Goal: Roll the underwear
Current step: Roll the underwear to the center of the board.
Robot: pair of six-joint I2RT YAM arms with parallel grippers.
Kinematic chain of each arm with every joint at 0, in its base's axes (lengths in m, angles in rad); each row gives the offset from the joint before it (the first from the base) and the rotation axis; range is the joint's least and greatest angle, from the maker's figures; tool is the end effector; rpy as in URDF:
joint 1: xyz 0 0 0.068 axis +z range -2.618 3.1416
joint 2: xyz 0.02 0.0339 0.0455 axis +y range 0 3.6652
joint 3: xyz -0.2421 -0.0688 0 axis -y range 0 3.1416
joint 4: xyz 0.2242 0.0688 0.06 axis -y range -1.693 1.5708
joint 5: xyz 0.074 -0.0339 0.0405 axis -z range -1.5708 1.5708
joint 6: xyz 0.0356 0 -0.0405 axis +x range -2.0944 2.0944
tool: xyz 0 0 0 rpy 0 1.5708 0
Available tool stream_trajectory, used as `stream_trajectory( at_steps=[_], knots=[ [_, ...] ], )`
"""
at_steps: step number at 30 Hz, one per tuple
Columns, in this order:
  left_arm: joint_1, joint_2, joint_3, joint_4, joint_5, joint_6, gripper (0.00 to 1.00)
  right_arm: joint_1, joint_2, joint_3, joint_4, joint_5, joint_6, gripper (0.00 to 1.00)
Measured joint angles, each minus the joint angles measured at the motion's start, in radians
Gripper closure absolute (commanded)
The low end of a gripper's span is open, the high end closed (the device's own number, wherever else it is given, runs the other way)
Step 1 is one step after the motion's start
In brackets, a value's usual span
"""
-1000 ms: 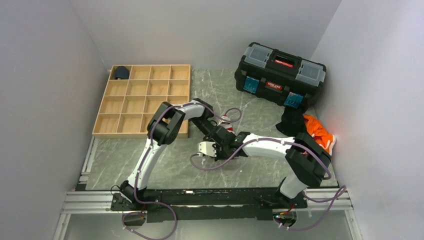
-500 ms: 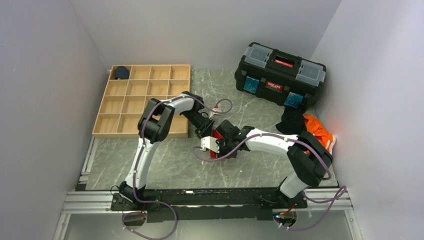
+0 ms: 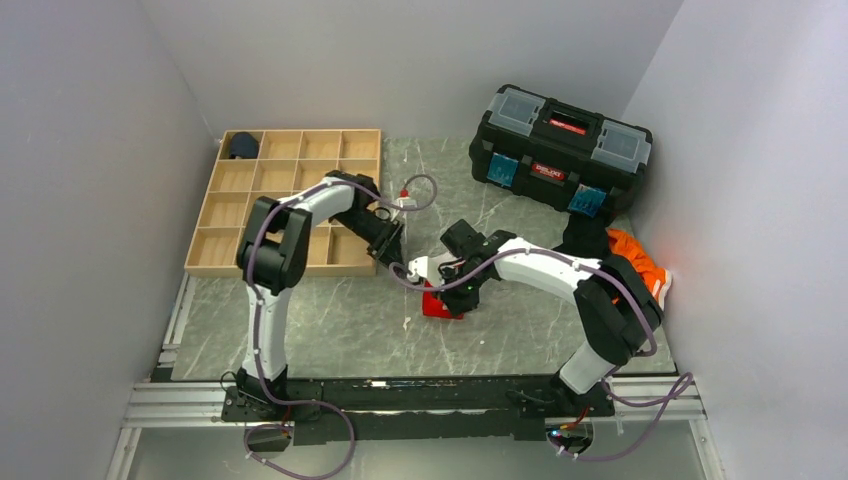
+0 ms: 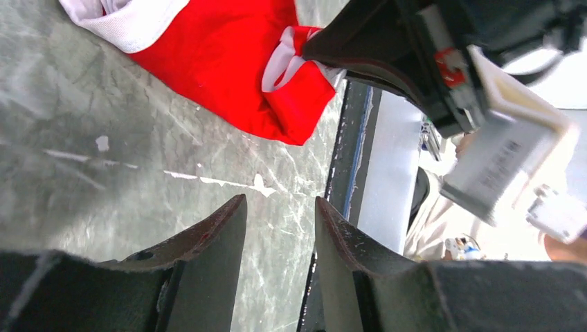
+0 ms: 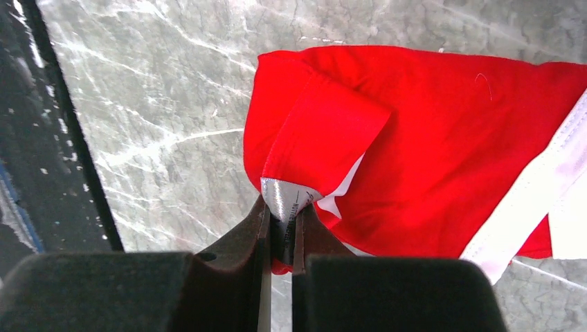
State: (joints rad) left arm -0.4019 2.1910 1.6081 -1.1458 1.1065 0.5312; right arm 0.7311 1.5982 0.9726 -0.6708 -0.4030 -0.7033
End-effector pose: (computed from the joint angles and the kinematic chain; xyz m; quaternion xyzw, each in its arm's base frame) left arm 0.3251 -0.1728 0.1484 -0.3445 -0.7762 0.5271 0.0331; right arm 0.1935 0.1923 0.1701 -0.6586 0.7135 0.2001 0.1312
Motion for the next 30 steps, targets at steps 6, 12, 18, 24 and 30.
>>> stream_trajectory(
  at_steps=[6, 12, 18, 24, 30],
  knots=[
    [0.085, -0.135, -0.055, 0.011, 0.051, 0.011, 0.56, -0.048, 0.067, 0.084, -0.074, -0.094, -0.013, 1.00],
    [0.187, -0.201, -0.139, 0.016, 0.100, 0.040, 0.56, -0.088, 0.184, 0.173, -0.158, -0.188, -0.050, 1.00],
    [0.278, -0.280, -0.214, 0.005, 0.111, 0.116, 0.55, -0.150, 0.336, 0.292, -0.279, -0.323, -0.093, 1.00],
    [0.280, -0.468, -0.374, 0.140, 0.029, 0.105, 0.51, -0.214, 0.467, 0.406, -0.417, -0.452, -0.151, 1.00],
    [0.200, -0.699, -0.573, 0.404, -0.162, 0.059, 0.48, -0.259, 0.582, 0.483, -0.534, -0.547, -0.198, 1.00]
  ],
)
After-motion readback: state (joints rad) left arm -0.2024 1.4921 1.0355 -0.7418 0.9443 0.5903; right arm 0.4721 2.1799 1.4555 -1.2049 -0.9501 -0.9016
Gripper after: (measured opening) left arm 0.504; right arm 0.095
